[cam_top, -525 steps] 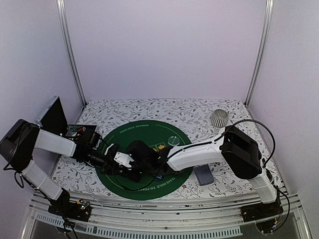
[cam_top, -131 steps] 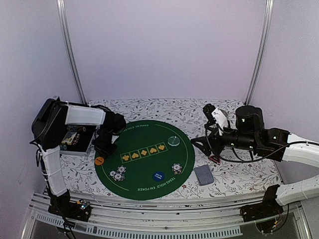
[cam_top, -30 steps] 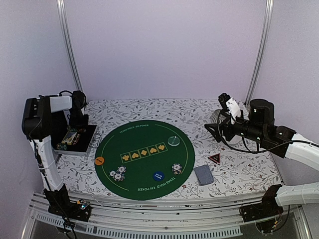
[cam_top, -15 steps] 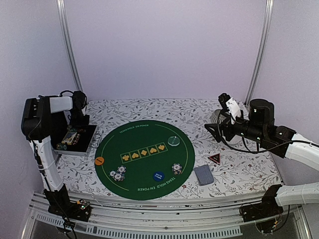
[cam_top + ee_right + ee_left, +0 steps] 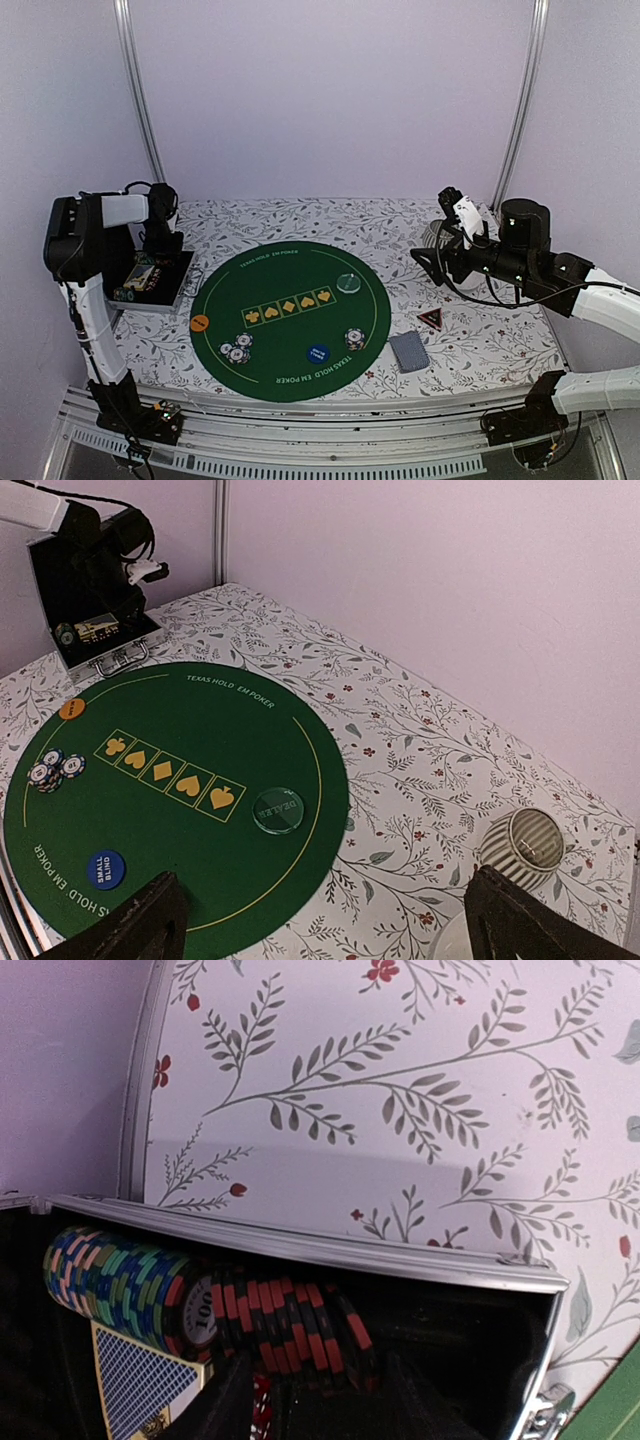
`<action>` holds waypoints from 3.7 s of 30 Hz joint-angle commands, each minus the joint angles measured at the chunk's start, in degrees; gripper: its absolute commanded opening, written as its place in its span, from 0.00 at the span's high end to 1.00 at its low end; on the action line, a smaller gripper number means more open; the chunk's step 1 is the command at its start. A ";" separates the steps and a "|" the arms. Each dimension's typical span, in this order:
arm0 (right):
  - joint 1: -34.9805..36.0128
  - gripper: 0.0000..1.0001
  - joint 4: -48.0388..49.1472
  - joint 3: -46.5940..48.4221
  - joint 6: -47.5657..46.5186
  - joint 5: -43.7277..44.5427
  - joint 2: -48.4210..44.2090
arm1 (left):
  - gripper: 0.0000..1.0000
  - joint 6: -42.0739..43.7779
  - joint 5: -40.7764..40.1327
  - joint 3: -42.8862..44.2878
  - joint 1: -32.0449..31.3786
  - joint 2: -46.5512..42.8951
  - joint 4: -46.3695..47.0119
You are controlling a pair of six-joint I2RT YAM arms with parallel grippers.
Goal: Distribute texas hold em gaming equipment
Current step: Pick up the pile of poker chips from the chip case, then pass from the left arm to the right
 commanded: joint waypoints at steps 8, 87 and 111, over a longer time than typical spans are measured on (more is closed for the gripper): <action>-0.44 0.01 0.20 1.74 0.60 -0.43 -0.01 | 0.48 2.57 -3.64 0.28 0.60 -0.53 2.74; 18.76 0.17 3.47 47.42 -12.81 7.08 53.92 | 1.00 -28.05 59.66 -7.25 -31.58 -22.88 13.84; 18.23 0.35 1.81 45.05 -20.05 2.61 52.17 | 1.00 -27.72 61.29 -7.28 -31.67 -22.30 13.06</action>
